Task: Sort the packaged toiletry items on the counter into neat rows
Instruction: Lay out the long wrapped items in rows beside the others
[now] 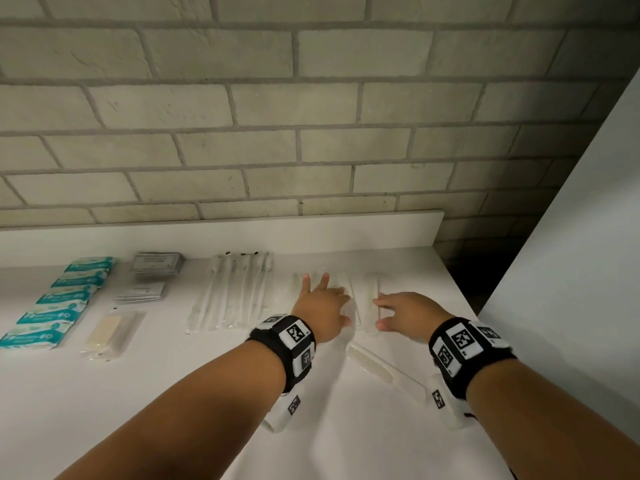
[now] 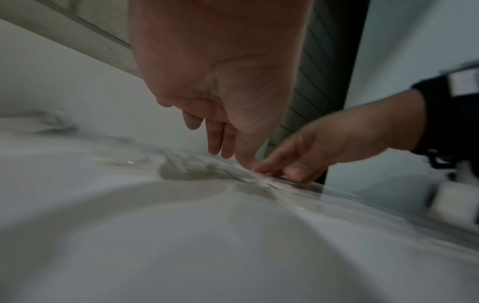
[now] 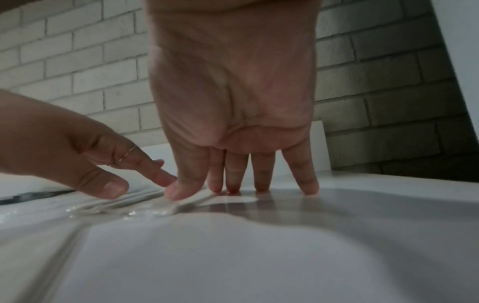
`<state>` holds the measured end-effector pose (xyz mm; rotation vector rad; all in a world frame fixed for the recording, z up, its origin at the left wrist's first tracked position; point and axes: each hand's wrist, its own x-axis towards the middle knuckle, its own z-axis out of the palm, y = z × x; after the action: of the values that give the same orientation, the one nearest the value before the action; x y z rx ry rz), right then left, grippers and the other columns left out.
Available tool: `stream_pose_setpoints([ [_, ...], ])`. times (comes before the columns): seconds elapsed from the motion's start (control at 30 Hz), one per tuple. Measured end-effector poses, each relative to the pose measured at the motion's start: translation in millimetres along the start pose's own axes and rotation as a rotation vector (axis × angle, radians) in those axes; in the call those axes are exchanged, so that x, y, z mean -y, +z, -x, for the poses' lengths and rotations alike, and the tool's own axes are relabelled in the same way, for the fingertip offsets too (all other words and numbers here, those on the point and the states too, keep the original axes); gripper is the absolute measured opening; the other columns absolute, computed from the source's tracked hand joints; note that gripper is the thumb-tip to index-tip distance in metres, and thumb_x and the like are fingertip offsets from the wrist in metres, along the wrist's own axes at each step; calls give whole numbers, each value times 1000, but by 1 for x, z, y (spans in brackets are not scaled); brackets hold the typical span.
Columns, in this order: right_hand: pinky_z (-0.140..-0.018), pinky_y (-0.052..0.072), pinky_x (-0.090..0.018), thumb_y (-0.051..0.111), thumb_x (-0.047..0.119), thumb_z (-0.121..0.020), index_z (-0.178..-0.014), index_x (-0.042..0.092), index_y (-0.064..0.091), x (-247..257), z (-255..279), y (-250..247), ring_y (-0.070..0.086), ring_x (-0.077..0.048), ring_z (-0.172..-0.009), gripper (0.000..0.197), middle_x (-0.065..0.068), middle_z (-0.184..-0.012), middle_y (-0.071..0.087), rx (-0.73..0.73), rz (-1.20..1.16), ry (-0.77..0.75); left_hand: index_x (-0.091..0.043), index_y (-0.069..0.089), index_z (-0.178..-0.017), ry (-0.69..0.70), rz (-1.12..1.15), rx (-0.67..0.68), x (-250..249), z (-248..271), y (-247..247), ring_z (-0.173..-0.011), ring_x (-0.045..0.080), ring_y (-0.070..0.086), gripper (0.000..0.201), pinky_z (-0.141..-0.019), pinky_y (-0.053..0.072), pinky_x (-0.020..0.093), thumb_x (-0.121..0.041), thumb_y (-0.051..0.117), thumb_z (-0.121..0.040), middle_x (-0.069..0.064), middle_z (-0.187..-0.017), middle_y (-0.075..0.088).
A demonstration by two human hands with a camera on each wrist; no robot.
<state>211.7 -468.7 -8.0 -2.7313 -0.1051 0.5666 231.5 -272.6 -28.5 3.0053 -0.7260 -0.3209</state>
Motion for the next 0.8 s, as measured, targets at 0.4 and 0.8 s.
stream_pose_setpoints([
  [0.4,-112,34,-35,50,23,-97,-150,25,30,6,-27,-5,38,-23,-138,56,2,-157,30,15,139,4,-25,35,-146,-59,43,57,-1,-22,7,-148,25,9,62,-116,-3,55,-44,53,-90,-3,-154,34],
  [0.8,-88,48,-29,65,48,-84,-129,18,53,39,29,-3,58,-20,-107,55,-3,-126,53,-41,24,-69,-22,40,-141,-62,33,70,-2,-23,5,-144,30,18,60,-117,4,53,-47,53,-88,4,-145,44],
])
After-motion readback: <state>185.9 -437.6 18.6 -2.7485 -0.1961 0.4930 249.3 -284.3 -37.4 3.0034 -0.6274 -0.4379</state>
